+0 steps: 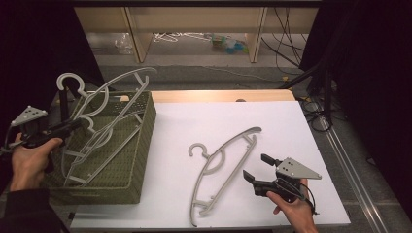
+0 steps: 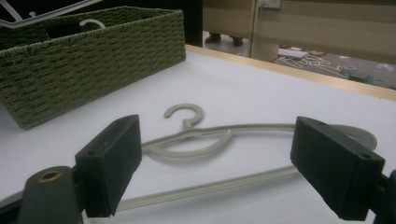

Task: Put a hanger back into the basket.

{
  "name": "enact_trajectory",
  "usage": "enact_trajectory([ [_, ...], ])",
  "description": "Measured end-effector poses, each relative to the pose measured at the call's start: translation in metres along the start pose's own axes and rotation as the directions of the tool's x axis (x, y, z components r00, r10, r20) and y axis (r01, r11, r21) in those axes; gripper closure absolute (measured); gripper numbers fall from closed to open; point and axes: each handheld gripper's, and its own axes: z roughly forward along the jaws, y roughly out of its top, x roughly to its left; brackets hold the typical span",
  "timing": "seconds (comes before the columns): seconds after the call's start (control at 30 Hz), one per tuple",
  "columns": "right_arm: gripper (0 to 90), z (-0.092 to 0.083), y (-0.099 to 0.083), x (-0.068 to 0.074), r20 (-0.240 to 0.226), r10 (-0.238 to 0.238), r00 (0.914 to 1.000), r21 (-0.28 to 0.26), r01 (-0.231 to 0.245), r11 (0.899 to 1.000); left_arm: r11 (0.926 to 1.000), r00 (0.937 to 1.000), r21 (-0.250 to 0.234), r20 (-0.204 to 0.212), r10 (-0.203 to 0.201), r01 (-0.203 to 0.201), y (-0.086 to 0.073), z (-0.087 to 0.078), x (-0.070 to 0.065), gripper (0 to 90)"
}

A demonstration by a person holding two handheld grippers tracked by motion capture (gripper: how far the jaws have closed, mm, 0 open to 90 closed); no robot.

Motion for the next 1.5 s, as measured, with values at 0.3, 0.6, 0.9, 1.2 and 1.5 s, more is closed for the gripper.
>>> enact_trajectory([
  [0.3, 17.5, 0.0, 0.0, 0.0, 0.0, 0.0, 1.0, 0.0, 0.0, 1.0, 0.9995, 1.0, 0.032, -0.009, 0.0, 0.001, -0.01, 0.0, 0.014, 80.7],
  [0.6, 17.5, 0.0, 0.0, 0.0, -0.004, -0.001, 1.0, 0.0, 0.001, 1.0, 0.9979, 0.9994, 0.061, -0.024, 0.024, -0.023, -0.013, -0.005, 0.021, 80.7],
  [0.9, 17.5, 0.001, 0.0, 0.0, -0.004, -0.006, 1.0, -0.005, 0.006, 1.0, 0.9947, 0.9984, 0.1, -0.049, 0.028, -0.023, -0.021, -0.006, 0.029, 80.7],
  [1.2, 17.5, 0.001, 0.0, 0.0, -0.005, -0.007, 1.0, -0.004, 0.007, 1.0, 0.9886, 0.9976, 0.145, -0.05, 0.047, -0.039, -0.024, -0.004, 0.031, 80.6],
  [1.5, 17.5, 0.002, 0.0, 0.0, -0.007, -0.008, 0.9999, -0.003, 0.008, 1.0, 0.9769, 0.9955, 0.197, -0.031, 0.09, -0.082, -0.029, 0.001, 0.029, 80.4],
])
